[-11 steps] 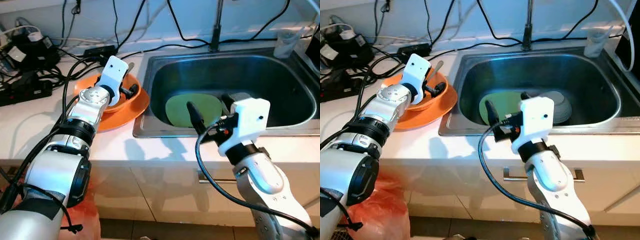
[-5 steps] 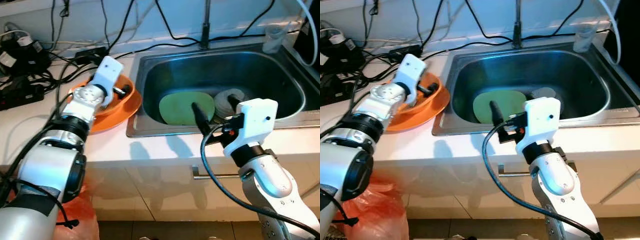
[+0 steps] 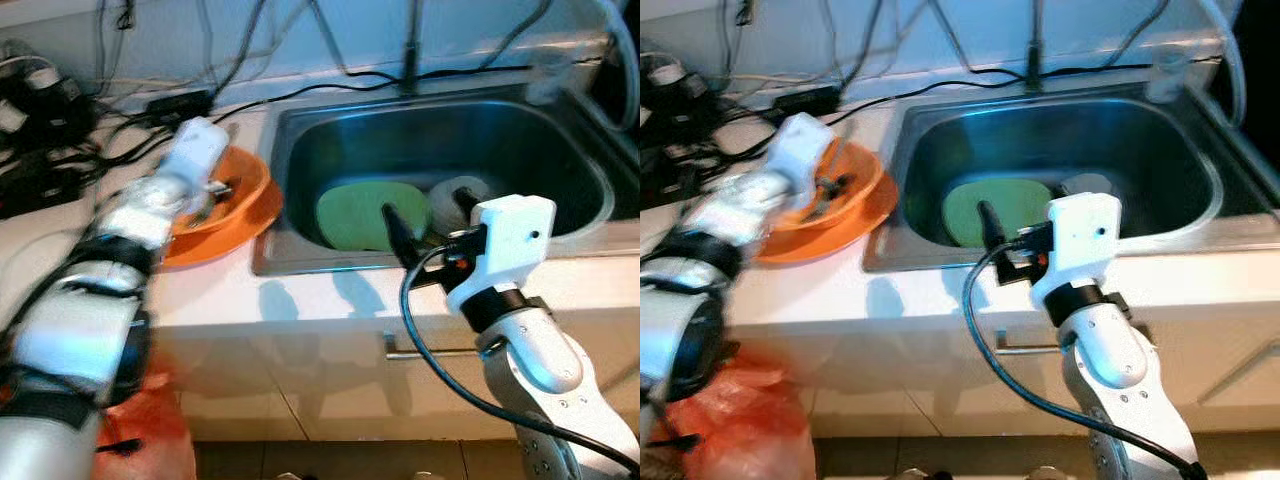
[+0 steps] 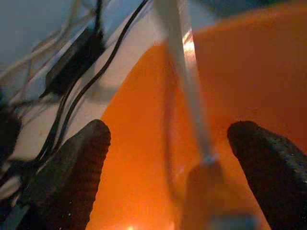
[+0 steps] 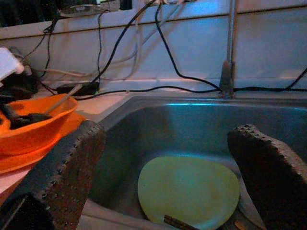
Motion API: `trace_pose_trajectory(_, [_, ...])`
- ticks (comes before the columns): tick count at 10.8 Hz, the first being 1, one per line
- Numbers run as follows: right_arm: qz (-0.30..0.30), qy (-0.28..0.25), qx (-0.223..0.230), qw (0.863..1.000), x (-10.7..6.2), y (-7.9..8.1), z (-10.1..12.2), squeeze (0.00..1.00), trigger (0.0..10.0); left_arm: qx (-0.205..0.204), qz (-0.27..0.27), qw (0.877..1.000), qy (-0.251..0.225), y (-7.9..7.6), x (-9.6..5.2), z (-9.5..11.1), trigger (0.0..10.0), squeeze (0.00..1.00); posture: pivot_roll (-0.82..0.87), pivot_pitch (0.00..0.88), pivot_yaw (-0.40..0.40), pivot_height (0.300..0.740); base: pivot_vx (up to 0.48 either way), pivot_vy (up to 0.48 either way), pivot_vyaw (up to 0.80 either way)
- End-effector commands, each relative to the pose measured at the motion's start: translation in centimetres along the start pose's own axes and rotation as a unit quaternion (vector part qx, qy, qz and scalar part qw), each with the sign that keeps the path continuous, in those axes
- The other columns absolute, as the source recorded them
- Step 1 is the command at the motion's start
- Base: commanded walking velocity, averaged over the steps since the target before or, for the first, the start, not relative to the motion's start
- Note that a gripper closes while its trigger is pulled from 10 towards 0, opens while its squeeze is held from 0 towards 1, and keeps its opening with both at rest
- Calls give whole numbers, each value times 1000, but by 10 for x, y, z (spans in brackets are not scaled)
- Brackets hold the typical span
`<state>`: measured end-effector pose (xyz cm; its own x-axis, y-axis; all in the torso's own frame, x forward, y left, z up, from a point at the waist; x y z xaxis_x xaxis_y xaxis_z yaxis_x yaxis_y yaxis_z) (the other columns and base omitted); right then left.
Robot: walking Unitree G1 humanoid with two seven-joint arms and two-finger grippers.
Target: Kitchen organization
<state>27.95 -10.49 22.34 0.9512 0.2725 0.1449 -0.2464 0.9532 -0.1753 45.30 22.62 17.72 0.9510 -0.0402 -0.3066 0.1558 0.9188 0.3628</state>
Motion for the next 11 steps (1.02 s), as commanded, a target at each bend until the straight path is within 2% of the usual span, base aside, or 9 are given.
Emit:
trace_pose_trajectory(1, [9,2,4,1000,1,4,1,627,10000,6,11,1000,27,9,-3,-17,10000,0,-211,60,157,740,0,0,0])
trace_pose_trajectory(2, [11,1,6,1000,1,5,1,616,10000,2,-1,999,38,6,-4,-25,4667,0,-206,62,156,740,0,0,0])
trace_pose_trajectory(3, [12,1,6,1000,2,5,1,612,10000,-7,-22,998,51,1,-4,-33,0,0,-207,62,155,740,0,0,0])
trace_pose_trajectory(6, [10,2,6,1000,2,4,1,596,10000,-23,-58,996,66,-11,-5,-45,0,0,-208,63,157,740,0,0,0])
trace_pose_trajectory(11, [8,2,2,1000,3,2,0,514,10000,-39,-67,995,56,-12,-6,-45,0,0,-213,50,153,740,0,0,0])
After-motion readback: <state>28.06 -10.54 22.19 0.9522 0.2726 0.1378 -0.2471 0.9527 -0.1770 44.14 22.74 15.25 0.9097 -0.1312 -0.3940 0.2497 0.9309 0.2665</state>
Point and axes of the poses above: a point about 5 cm out from each wrist's last joint towards the gripper, its own x axis pointing out of the wrist towards the gripper, its own z axis along the axis of the wrist's last joint, y = z × x, the point moved 5 cm from there along x, pointing out of the wrist towards the gripper, and after that the axes turned 8 degrees about -x, right-handed, at the moved point
